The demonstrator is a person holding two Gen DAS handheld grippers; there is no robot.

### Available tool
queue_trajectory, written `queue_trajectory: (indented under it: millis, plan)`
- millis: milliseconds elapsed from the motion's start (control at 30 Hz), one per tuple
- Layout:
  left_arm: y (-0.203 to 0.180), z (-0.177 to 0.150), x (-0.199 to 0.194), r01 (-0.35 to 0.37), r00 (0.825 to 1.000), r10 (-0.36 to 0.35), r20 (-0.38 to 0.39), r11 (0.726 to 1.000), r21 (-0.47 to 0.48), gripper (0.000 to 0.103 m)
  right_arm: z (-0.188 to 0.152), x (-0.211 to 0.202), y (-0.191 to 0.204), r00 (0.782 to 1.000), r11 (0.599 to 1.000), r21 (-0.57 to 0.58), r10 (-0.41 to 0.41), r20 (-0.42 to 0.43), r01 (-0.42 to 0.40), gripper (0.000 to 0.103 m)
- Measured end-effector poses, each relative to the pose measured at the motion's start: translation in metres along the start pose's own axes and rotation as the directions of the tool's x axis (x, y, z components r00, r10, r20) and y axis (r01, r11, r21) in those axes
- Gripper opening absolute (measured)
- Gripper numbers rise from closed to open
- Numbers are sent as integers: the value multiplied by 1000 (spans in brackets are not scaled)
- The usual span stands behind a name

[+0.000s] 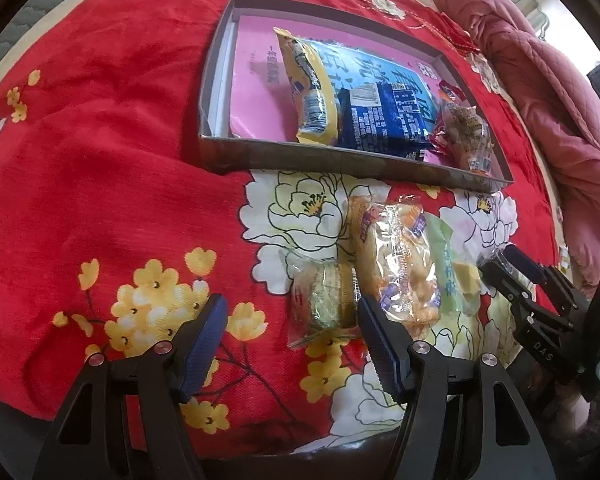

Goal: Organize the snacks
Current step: 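Grasp the clear cookie bag with the left gripper while the right grasps the brown cake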

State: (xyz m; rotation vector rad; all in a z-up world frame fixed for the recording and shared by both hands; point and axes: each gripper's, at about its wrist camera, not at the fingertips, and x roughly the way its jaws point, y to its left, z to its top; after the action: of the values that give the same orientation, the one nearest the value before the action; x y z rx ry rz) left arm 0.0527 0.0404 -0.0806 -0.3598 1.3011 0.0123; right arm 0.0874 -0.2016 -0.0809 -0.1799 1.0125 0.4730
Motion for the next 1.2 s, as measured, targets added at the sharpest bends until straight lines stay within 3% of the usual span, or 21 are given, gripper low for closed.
queue_trajectory:
  millis: [533, 633, 700, 733, 767, 1200]
  plan:
    - [-8, -2, 12, -5, 999, 5, 33, 1000, -4, 68, 1, 13, 9, 1000, 998, -58, 10, -6, -10, 36]
    - [-7, -1, 13, 9, 999, -8, 44, 1000, -13, 61, 2, 14, 7, 1000, 999, -47, 20, -6, -20, 35]
    - [-7, -1, 12, 31, 998, -30, 50, 1000, -4, 50, 2, 15, 5, 1000, 999, -38, 27, -5, -28, 34]
    - [-8, -1, 12, 54, 997, -54, 50, 999, 1, 38, 2, 15, 5, 1000, 999, -35, 30, -4, -30, 34]
    - [-9, 0, 12, 73, 996, -73, 47, 997, 7, 36, 3, 15, 4, 1000, 999, -34, 31, -3, -31, 32]
    - [0, 3, -3, 119, 989, -118, 90, 993, -8, 34, 4, 9, -1, 997, 998, 2, 69, 27, -69, 29]
